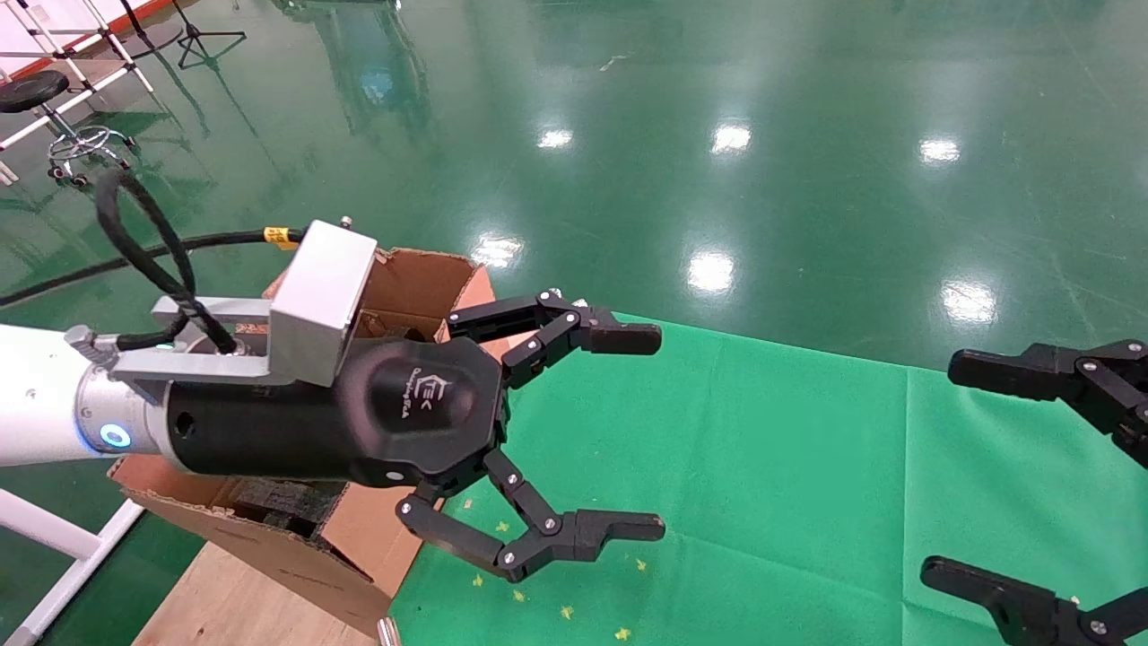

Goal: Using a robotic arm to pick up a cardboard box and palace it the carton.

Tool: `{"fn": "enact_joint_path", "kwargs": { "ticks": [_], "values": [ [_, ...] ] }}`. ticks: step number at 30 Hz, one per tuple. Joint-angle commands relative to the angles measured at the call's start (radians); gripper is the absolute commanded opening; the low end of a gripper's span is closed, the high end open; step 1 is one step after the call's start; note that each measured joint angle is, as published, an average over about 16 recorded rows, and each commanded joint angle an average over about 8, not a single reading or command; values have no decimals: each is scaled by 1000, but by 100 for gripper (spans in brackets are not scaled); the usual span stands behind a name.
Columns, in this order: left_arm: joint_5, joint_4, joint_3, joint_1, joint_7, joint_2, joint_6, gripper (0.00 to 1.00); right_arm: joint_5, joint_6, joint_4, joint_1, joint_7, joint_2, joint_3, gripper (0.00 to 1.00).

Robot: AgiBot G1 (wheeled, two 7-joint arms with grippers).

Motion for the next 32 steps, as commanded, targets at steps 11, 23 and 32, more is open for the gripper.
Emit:
{"fn": "enact_joint_path", "kwargs": {
  "ticks": [11,23,32],
  "values": [
    [0,0,0,0,0,0,0,100,0,0,0,0,0,0,0,100],
    [0,0,0,0,0,0,0,100,0,0,0,0,0,0,0,100],
    [0,0,0,0,0,0,0,100,0,0,0,0,0,0,0,100]
  ]
}}
